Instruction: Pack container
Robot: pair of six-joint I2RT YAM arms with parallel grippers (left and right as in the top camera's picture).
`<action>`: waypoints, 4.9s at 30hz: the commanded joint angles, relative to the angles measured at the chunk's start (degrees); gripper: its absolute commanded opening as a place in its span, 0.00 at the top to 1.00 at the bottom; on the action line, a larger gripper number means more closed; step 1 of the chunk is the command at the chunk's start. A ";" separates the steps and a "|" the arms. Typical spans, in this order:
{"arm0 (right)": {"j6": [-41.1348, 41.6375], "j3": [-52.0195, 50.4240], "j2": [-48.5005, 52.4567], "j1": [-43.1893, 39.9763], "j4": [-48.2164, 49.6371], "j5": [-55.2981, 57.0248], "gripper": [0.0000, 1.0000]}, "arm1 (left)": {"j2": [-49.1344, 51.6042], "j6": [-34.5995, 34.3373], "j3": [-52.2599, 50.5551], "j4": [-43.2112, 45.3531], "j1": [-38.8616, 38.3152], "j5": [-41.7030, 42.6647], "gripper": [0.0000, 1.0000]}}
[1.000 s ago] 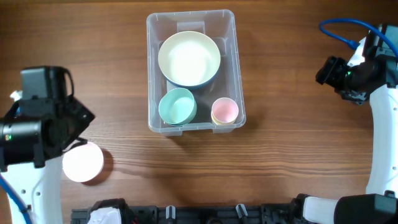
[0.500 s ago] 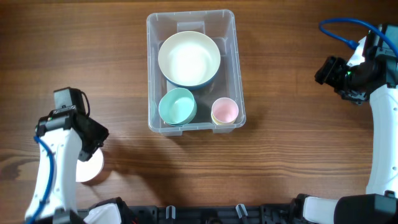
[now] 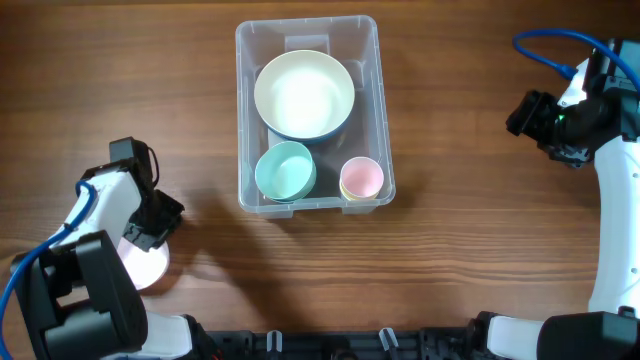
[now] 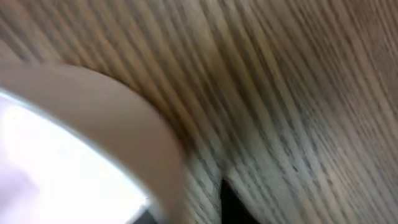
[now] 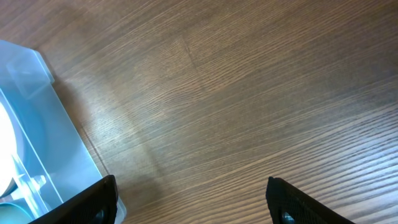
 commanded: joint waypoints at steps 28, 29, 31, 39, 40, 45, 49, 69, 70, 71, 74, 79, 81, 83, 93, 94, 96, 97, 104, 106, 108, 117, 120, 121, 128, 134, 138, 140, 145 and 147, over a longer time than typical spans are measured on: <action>-1.14 -0.15 0.63 -0.04 0.04 -0.70 0.23 | -8.41 -4.09 41.94 -19.71 -44.30 1.62 0.96; -1.14 -0.15 0.63 -0.04 0.04 -0.70 0.23 | -6.69 -4.02 41.94 -19.19 -45.00 1.79 0.96; -1.16 -0.15 0.66 -0.04 0.04 -0.70 0.23 | -4.15 -3.02 41.94 -18.27 -45.51 3.32 0.96; -1.16 -0.15 0.66 -0.04 0.07 -0.70 0.23 | -0.17 -1.90 41.94 -15.32 -46.56 4.17 0.96; -1.16 -0.15 0.66 -0.04 0.07 -0.70 0.22 | -0.17 -1.90 41.94 -15.26 -46.56 4.17 0.96; -1.16 -0.15 0.66 -0.04 0.02 -0.68 0.22 | -0.17 -1.90 41.94 -15.30 -46.56 4.17 0.96; -1.18 -0.15 0.66 -0.04 -0.04 -0.68 0.22 | -0.17 -1.90 41.94 -15.34 -46.56 4.17 0.67; -1.97 -0.13 0.63 0.52 1.09 -0.98 0.29 | -0.52 1.20 41.94 -16.33 -43.04 -4.15 0.57; -2.80 -0.13 0.63 1.60 2.03 -1.03 0.29 | -0.55 2.73 41.94 -15.43 -41.35 -4.66 0.57; -2.95 -0.13 0.63 2.75 2.84 -0.57 0.29 | -0.55 3.76 41.94 -14.51 -39.63 -4.52 0.57; -3.17 -0.13 0.63 8.07 6.67 4.52 0.27 | -0.55 5.14 41.94 -11.58 -33.20 -3.58 0.53; -4.81 -0.15 1.07 15.45 17.53 5.57 0.11 | -0.52 5.42 41.94 -6.82 -23.61 -2.34 0.00; -6.27 -0.15 1.81 17.03 20.90 4.28 0.00 | -0.50 5.42 41.94 -6.05 -21.24 -2.36 0.00; -6.36 -0.15 2.75 17.62 23.50 3.85 0.00 | -0.50 5.42 41.94 -6.32 -19.43 -2.36 0.00; -4.87 -0.15 1.18 17.55 21.42 7.26 0.00 | -1.20 12.15 41.92 -9.75 -17.92 -1.90 0.00; -3.82 -0.15 0.28 17.55 20.94 8.04 0.00 | -1.55 13.55 41.92 -10.51 -18.25 -1.90 0.00; -3.52 -0.20 -2.08 17.55 20.28 8.20 0.00 | -2.58 15.80 41.66 -11.63 -19.08 -1.90 0.00; -3.48 -0.44 -3.96 17.55 19.96 8.22 0.00 | -4.04 16.65 40.72 -11.72 -20.22 -1.90 0.00; -0.02 -10.58 -20.00 17.55 20.90 13.27 0.00 | -19.87 17.29 26.53 -5.46 -25.97 -1.90 0.00; 0.55 -15.91 -26.18 17.57 21.75 14.49 0.00 | -26.73 17.29 20.15 -2.25 -27.23 -1.90 0.00; 0.79 -21.07 -32.09 17.62 22.69 14.43 0.00 | -34.56 17.49 13.25 1.42 -28.26 -1.90 0.00; 3.74 -41.18 -54.21 17.62 25.68 14.45 0.00 | -67.58 17.42 -4.42 4.66 -28.92 -2.40 0.00; 5.22 -41.55 -54.62 17.62 25.33 14.43 0.00 | -71.38 17.46 -4.83 4.22 -28.92 -4.07 0.00; 5.27 -41.55 -54.36 17.62 24.61 14.40 0.00 | -71.80 17.44 -4.83 4.22 -28.92 -4.04 0.00; 5.22 -41.55 -52.92 17.62 23.80 14.40 0.00 | -71.63 17.44 -4.83 -1.20 -28.92 -4.04 0.00; 5.25 -41.55 -52.02 17.62 23.80 14.43 0.00 | -71.63 17.44 -4.83 -7.34 -28.92 -4.04 0.00; 4.98 -41.62 -52.04 17.59 23.04 14.43 0.00 | -71.63 17.44 -4.83 -9.31 -28.92 -4.04 0.00; 4.55 -41.66 -52.70 17.62 23.65 12.48 0.00 | -71.63 17.44 -4.83 -9.40 -28.92 -4.04 0.00; -8.96 -48.78 -61.00 18.03 33.18 3.65 0.00 | -71.63 17.44 -4.83 -9.42 -28.92 -4.04 0.00; -9.18 -52.85 -65.72 18.03 35.10 2.05 0.00 | -71.63 17.44 -4.83 -9.42 -28.92 -4.04 0.00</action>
